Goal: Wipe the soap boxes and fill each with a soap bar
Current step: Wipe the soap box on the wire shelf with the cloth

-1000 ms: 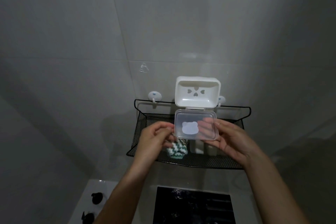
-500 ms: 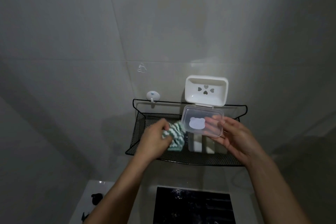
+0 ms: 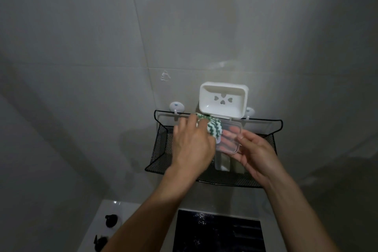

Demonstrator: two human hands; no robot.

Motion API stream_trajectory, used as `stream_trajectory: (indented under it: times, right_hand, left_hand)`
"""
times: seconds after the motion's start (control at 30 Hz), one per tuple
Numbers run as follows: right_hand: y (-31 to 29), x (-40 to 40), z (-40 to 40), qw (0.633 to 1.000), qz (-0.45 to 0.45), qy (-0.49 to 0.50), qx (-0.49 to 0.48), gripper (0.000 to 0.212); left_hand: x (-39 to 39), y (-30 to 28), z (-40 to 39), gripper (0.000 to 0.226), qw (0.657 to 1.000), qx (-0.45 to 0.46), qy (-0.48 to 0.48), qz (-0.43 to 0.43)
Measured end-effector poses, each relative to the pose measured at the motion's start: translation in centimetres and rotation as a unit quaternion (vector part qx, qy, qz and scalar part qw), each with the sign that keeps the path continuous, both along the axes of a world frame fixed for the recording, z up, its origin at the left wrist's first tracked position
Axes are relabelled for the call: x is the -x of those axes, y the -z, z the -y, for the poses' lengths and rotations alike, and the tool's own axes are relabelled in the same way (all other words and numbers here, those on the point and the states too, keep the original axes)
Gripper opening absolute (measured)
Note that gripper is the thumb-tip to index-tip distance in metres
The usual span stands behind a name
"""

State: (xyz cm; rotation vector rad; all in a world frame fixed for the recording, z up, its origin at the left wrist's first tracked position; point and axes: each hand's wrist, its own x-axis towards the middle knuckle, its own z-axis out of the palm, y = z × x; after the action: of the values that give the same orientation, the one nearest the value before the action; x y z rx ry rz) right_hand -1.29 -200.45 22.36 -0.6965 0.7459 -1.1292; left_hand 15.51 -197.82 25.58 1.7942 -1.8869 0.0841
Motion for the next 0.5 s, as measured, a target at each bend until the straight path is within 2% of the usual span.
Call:
stream_trajectory:
  times: [0.13, 0.27, 0.37, 0.5]
  right_hand:
    - [-0.1, -0.7, -0.4, 1.000, -0.003, 0.015, 0.015, 0.037]
    - [0.2, -1.2, -0.5, 1.000, 0.008, 0.017, 0.001, 0.024]
    - [0.2, -1.3, -0.2, 1.000, -0.003, 0.004, -0.002, 0.025]
    - [0.3, -1.0, 0.1, 1.000, 0.005, -0.002, -0.017, 0.027]
  left_hand:
    - [1.4, 0.3, 0.1, 0.049, 0.996, 0.004, -0.054, 0.075]
    - [1.4, 0.2, 0.7, 0.032, 0.997, -0.003, -0.048, 0.063]
    - [1.7, 0.1, 0.9, 0.025, 1.000, -0.007, 0.016, 0.022]
    - [1.7, -0.7, 1.0, 0.027, 0.992, -0.036, 0.121, 0.012]
